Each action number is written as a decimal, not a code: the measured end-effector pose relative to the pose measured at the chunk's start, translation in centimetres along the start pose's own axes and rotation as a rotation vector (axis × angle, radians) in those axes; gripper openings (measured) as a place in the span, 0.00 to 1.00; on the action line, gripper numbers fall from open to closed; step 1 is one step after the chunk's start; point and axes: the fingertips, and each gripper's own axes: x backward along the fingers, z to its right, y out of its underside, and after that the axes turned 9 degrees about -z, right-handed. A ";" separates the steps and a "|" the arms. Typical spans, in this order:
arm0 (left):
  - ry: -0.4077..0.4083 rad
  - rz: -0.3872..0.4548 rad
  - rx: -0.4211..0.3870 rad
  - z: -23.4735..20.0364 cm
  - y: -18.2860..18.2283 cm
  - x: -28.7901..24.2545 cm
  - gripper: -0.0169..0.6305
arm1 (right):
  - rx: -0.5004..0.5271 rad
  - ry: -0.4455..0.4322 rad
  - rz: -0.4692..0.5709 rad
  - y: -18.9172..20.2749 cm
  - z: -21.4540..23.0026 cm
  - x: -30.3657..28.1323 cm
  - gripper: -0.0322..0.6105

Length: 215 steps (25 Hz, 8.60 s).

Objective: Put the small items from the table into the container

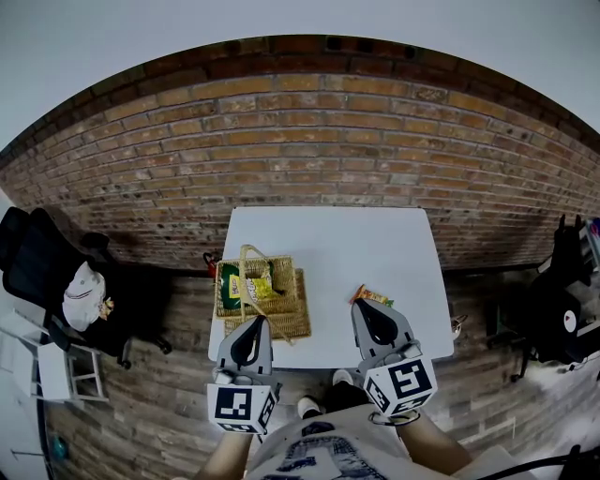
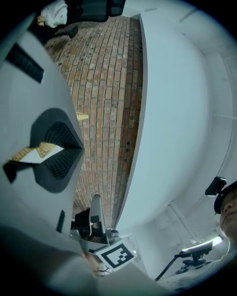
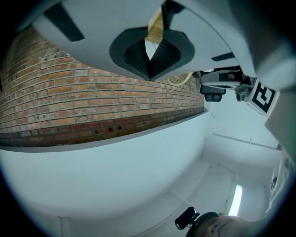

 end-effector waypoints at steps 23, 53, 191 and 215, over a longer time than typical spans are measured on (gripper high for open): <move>0.023 -0.006 -0.036 1.6 0.0 -2.1 0.10 | -0.013 0.017 -0.057 0.7 2.0 -0.4 0.08; -0.015 -0.102 -0.016 12.3 0.8 -17.4 0.10 | -0.033 -0.067 -0.175 5.6 19.8 -3.0 0.08; -0.147 -0.414 0.107 9.9 16.6 -19.3 0.10 | 0.217 -0.242 -0.856 31.6 16.4 -11.3 0.44; -0.037 -0.282 0.037 6.2 11.4 -13.7 0.10 | 0.084 -0.006 -0.682 22.1 14.3 -8.8 0.44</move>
